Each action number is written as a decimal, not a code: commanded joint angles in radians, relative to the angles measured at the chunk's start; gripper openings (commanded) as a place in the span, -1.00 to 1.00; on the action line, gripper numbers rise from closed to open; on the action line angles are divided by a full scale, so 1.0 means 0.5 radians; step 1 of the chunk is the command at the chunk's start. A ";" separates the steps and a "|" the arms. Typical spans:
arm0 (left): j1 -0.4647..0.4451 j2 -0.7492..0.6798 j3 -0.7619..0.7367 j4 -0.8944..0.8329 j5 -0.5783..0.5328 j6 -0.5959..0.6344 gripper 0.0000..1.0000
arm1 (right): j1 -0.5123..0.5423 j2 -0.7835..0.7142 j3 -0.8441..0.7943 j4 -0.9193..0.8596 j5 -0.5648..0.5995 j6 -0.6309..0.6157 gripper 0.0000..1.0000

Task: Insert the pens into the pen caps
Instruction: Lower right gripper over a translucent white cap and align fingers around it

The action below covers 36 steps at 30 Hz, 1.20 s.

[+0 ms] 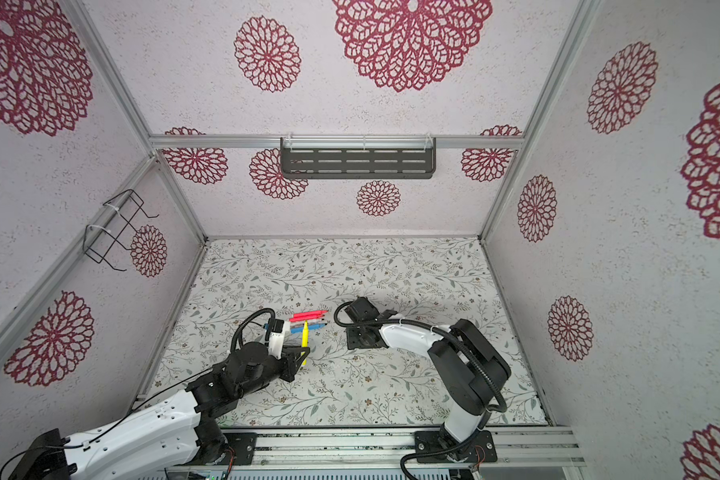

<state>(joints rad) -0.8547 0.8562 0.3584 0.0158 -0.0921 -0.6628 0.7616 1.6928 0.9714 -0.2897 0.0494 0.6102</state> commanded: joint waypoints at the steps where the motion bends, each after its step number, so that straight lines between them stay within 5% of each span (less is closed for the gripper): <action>1: 0.013 -0.022 0.011 0.012 -0.024 -0.009 -1.00 | -0.014 0.002 -0.013 -0.037 0.039 -0.010 0.20; 21: 0.013 -0.004 0.017 0.030 -0.017 -0.024 -1.00 | -0.013 -0.335 -0.043 -0.197 0.140 0.003 0.19; 36: 0.013 -0.015 0.017 -0.007 -0.003 -0.041 -1.00 | -0.096 -0.100 0.029 -0.315 0.340 0.110 0.01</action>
<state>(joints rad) -0.8547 0.8574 0.3584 0.0158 -0.0917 -0.6682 0.7219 1.6318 0.9726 -0.4252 0.1879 0.6449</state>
